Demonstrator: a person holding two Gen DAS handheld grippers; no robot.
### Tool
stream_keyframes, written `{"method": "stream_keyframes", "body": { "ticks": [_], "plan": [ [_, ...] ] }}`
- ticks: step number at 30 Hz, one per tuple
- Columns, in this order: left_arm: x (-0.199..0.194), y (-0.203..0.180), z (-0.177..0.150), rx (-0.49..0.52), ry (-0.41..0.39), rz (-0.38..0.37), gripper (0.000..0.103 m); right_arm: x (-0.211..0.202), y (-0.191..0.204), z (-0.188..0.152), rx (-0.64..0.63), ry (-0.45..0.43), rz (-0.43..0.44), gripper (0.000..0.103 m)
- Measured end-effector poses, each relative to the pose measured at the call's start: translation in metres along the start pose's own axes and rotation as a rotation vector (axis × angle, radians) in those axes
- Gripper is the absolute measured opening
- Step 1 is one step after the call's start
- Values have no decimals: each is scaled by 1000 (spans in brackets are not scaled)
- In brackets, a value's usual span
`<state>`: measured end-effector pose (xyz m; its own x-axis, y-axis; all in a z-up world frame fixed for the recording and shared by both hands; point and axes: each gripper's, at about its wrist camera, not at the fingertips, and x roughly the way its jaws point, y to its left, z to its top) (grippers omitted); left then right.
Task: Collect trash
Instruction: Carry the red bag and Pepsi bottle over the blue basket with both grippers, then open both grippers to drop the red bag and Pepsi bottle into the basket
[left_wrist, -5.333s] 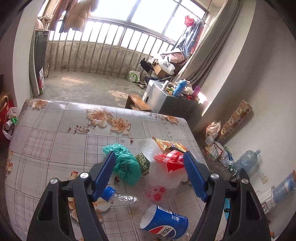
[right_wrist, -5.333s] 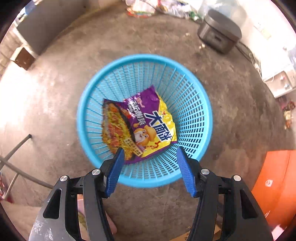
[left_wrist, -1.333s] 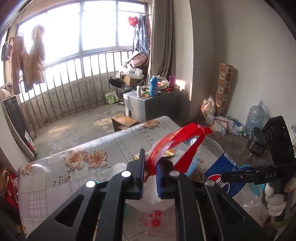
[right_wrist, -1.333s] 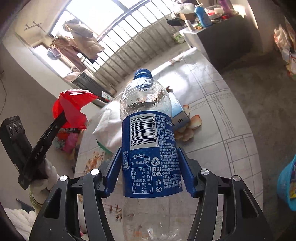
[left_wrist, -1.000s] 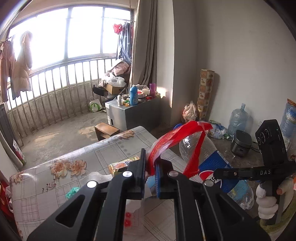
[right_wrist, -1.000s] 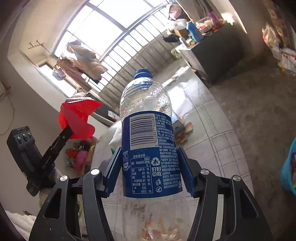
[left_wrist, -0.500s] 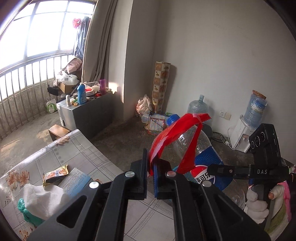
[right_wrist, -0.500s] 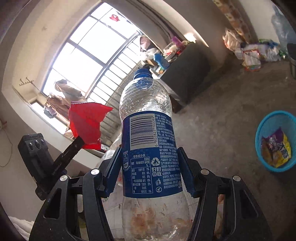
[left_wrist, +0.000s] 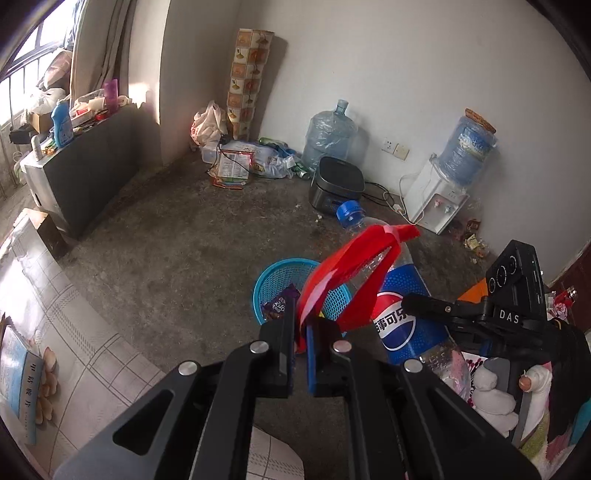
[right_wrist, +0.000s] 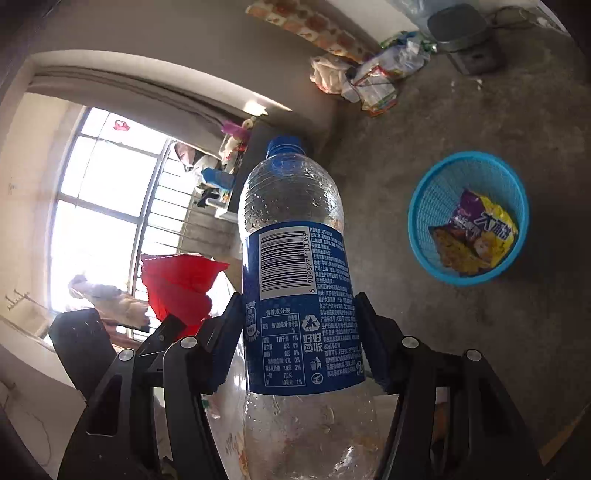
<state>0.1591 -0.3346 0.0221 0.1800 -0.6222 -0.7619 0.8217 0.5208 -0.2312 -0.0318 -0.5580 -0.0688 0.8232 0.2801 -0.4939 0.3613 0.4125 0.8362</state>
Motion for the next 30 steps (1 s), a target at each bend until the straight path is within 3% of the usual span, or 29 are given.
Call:
{"method": "stream_keyframes", "body": {
  "ticks": [4, 9, 10, 12, 13, 15, 17, 22, 30],
  "plan": [
    [65, -9, 8, -6, 119, -21, 5, 10, -52, 16, 191, 26, -17, 57],
    [142, -12, 25, -16, 237, 5, 6, 34, -115, 41, 406, 82, -3, 59],
    [161, -11, 29, -27, 282, -8, 11, 43, -131, 48, 454, 95, -1, 62],
    [201, -12, 35, -36, 368, -33, 39, 61, -156, 59, 520, 98, -10, 76],
    [217, -14, 36, -27, 392, -19, 53, 72, -174, 66, 539, 101, -40, 76],
    [234, -17, 36, -5, 378, 33, 54, 82, -200, 70, 574, 99, -162, 76],
    [232, -18, 35, 0, 356, 66, 54, 82, -214, 65, 609, 81, -212, 73],
    [196, -14, 35, 8, 284, 63, 54, 53, -208, 47, 571, 8, -208, 73],
    [70, -6, 38, 0, 52, 25, 57, 8, -148, 41, 315, -86, -293, 72]
  ]
}}
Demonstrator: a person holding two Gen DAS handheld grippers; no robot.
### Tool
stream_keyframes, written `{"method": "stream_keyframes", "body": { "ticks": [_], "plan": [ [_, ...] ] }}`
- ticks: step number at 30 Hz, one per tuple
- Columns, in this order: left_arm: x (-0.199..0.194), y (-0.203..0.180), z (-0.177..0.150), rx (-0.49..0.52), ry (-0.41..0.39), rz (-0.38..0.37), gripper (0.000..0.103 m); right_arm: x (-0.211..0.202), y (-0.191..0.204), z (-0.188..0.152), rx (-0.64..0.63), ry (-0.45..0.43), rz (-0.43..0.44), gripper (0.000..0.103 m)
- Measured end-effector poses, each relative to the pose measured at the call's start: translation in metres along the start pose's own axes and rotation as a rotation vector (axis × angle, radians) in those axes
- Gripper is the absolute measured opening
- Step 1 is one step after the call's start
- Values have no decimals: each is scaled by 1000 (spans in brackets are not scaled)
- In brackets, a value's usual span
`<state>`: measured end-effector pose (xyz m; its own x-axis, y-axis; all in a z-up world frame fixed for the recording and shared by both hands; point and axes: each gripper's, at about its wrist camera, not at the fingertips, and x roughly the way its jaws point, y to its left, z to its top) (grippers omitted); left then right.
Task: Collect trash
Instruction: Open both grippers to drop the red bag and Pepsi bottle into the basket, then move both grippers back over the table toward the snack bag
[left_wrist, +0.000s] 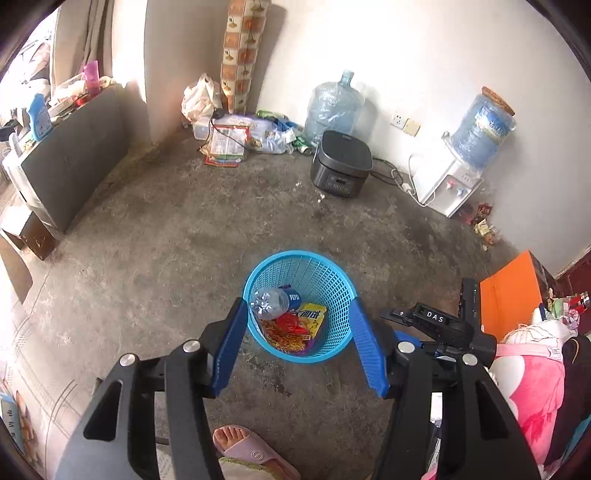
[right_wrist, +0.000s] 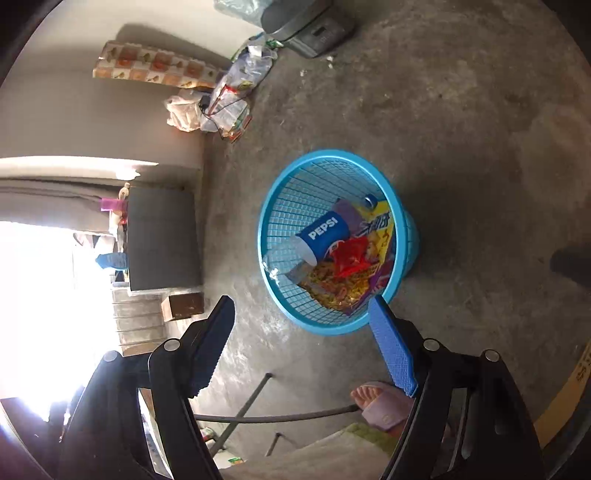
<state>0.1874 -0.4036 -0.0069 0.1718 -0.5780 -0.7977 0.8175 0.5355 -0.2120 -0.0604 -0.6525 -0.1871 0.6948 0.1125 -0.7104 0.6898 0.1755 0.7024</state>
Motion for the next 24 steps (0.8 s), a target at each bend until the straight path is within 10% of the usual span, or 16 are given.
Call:
{"method": "stream_keyframes", "body": {
  "ticks": [9, 18, 24],
  "plan": [
    [-165, 53, -64, -115, -270, 87, 60, -40, 121, -42, -401, -44, 106, 72],
    [-293, 160, -186, -343, -452, 362, 68, -21, 245, -120, -692, 128, 285, 74],
    [-337, 258, -274, -676, -453, 444, 77, 52, 315, -205, -877, 315, 278, 75]
  ]
}}
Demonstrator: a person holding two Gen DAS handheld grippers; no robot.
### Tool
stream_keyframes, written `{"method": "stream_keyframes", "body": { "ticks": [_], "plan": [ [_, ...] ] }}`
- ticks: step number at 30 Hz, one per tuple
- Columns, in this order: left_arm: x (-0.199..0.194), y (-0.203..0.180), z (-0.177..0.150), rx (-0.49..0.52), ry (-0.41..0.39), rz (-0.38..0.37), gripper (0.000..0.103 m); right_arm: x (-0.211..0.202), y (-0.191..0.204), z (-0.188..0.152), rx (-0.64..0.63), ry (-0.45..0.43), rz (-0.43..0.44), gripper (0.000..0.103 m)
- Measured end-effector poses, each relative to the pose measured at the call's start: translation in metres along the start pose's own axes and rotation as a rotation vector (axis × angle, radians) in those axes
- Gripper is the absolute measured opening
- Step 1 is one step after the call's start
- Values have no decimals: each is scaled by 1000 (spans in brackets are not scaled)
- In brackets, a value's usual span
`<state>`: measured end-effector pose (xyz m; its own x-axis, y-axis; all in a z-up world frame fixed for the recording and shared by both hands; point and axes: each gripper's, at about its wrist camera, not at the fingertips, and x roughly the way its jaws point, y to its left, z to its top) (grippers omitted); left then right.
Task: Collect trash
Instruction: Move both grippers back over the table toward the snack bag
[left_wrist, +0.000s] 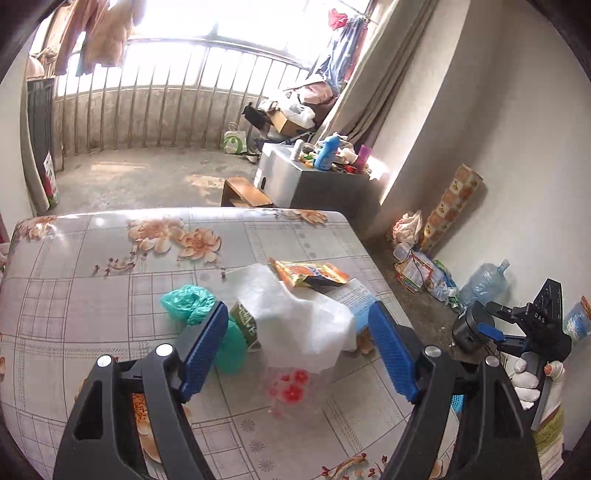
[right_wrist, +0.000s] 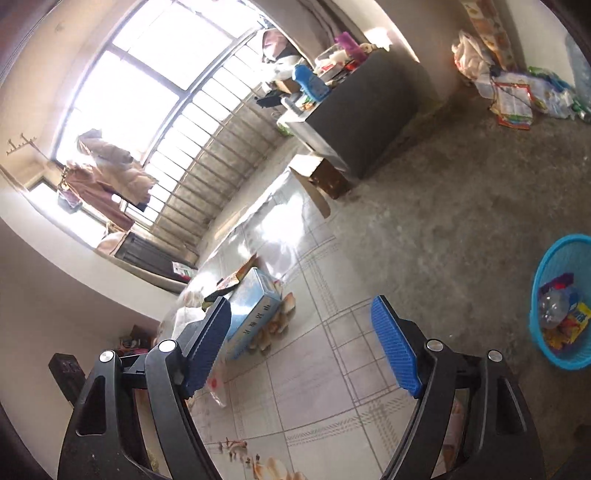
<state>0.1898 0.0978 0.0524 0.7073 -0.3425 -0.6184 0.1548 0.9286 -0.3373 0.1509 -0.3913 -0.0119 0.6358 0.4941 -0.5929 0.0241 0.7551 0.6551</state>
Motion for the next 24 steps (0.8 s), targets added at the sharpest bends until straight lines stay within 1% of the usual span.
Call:
{"method": "stream_keyframes", "body": {
  "ticks": [2, 4, 5, 6, 7, 9, 10, 12, 13, 15, 16, 19, 20, 21, 22, 23, 24],
  "plan": [
    [9, 35, -1, -101, 55, 4, 77, 35, 22, 3, -49, 51, 4, 75],
    [17, 58, -3, -180, 80, -14, 77, 72, 50, 4, -120, 101, 4, 76],
    [23, 67, -3, -208, 94, -24, 77, 96, 66, 7, -193, 124, -17, 76],
    [30, 71, -4, -234, 106, -34, 77, 109, 74, 9, -238, 130, -41, 76],
    [36, 74, -4, -257, 117, -43, 77, 131, 90, 10, -323, 144, -79, 76],
    [51, 78, -4, -291, 139, -56, 77, 162, 104, 15, -429, 170, -103, 76],
    [58, 80, -3, -307, 148, -57, 77, 179, 110, 16, -465, 196, -113, 76],
    [71, 81, -3, -321, 168, -69, 77, 206, 113, 18, -500, 248, -144, 76],
    [76, 81, -3, -322, 175, -77, 77, 216, 112, 18, -513, 278, -137, 75],
    [88, 81, -2, -312, 189, -86, 77, 234, 112, 18, -508, 338, -120, 67],
    [94, 80, -1, -308, 196, -78, 77, 239, 108, 17, -495, 364, -126, 67],
    [107, 81, 0, -298, 200, -92, 77, 237, 116, 13, -517, 364, -107, 59],
    [110, 79, 0, -288, 202, -96, 77, 236, 115, 12, -515, 369, -98, 49],
    [114, 78, 1, -273, 202, -104, 77, 235, 116, 9, -510, 376, -82, 45],
    [116, 76, 0, -261, 204, -111, 77, 235, 118, 6, -506, 374, -72, 44],
    [119, 75, -1, -254, 210, -120, 75, 233, 117, 4, -505, 369, -69, 42],
    [123, 75, -3, -250, 220, -130, 73, 235, 119, 1, -501, 368, -63, 37]
  ]
}}
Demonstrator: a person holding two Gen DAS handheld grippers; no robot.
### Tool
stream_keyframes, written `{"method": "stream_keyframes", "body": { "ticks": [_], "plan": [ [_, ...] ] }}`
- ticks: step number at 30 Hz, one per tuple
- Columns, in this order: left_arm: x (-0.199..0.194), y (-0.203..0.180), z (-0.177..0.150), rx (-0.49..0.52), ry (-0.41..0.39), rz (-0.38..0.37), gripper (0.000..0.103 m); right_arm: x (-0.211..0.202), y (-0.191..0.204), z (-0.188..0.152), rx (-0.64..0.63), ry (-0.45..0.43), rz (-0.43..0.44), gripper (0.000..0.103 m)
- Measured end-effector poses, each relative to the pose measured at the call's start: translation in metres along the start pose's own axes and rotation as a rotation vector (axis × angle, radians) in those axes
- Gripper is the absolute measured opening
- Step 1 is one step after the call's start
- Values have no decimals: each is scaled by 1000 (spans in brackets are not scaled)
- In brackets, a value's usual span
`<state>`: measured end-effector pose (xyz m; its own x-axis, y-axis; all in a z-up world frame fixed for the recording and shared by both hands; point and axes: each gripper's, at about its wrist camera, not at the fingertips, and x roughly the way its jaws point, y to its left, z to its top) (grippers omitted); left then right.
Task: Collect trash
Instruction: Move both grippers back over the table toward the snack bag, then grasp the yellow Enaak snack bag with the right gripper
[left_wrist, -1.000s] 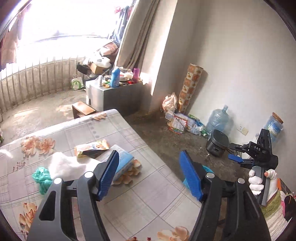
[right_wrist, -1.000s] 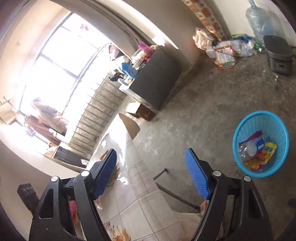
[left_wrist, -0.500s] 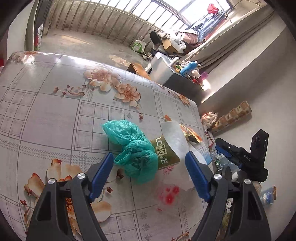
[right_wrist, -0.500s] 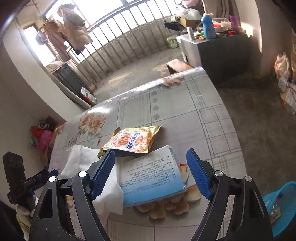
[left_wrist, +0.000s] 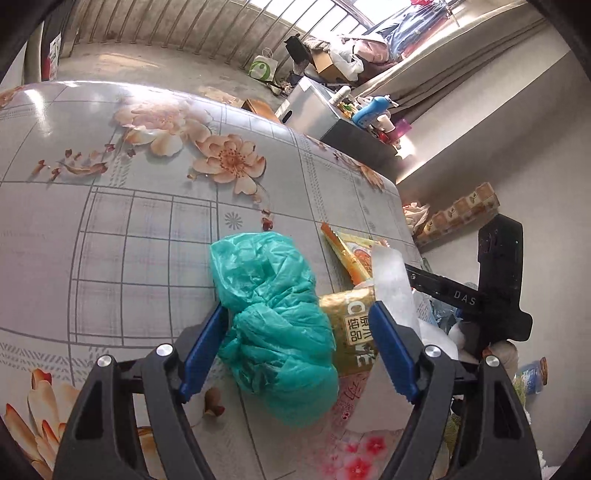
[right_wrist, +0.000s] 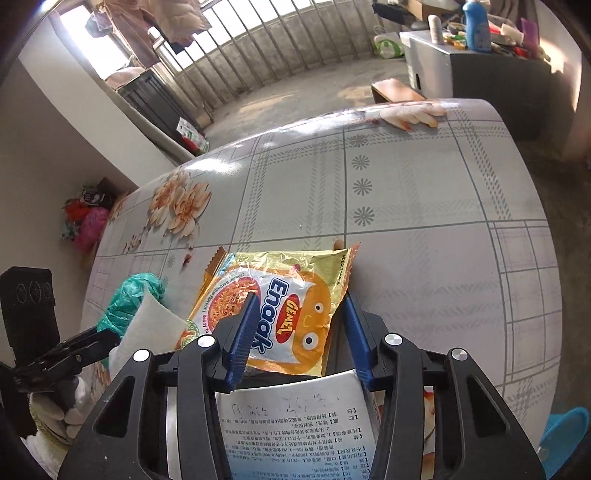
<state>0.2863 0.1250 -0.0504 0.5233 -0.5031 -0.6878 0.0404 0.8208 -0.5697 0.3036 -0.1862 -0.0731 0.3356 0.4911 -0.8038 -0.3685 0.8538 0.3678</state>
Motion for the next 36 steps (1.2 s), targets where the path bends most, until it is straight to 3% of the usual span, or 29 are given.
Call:
{"method": "stream_keyframes", "body": {
  "ticks": [5, 8, 22, 25, 30, 36],
  "plan": [
    [4, 2, -4, 10, 17, -21, 59, -2, -2, -15, 72, 16, 82, 20],
    [3, 3, -9, 21, 36, -31, 57, -4, -1, -26, 111, 30, 136, 15],
    [-32, 3, -54, 64, 106, -37, 56, -33, 26, -91, 200, 25, 156, 11],
    [-48, 6, -62, 60, 64, -9, 56, -39, 30, -94, 168, 19, 121, 17],
    [-78, 8, -61, 61, -37, 29, 58, -58, 29, -90, 158, -26, 83, 43],
    [-109, 0, -74, 105, -109, 39, 61, -100, 31, -97, 168, -120, 55, 47]
  ]
}}
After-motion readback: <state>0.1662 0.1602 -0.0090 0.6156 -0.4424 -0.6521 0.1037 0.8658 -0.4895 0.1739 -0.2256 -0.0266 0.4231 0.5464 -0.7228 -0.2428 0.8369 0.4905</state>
